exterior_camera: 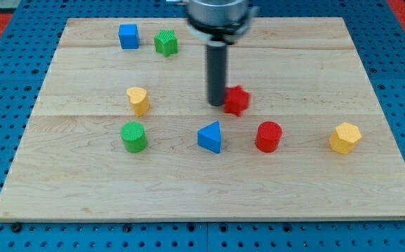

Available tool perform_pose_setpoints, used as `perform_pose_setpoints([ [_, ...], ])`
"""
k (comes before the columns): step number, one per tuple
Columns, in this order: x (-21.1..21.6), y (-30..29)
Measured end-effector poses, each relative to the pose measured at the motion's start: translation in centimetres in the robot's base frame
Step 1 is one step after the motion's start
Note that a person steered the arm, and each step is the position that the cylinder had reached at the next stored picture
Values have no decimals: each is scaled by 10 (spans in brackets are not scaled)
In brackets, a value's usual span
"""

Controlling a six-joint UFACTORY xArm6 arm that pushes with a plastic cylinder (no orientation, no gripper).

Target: Move the blue triangle top right to the green circle

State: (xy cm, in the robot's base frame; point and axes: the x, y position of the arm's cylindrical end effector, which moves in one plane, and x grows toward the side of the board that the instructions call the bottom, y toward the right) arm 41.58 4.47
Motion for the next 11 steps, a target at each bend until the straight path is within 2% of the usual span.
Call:
perform_pose_setpoints([
  [1,28,37],
  [3,100,8],
  [4,84,-60],
  [5,66,-91],
  [6,58,-54],
  [7,31,-35],
  [8,42,-86],
  [9,42,-99],
  [10,3,-61],
  [11,7,-100],
])
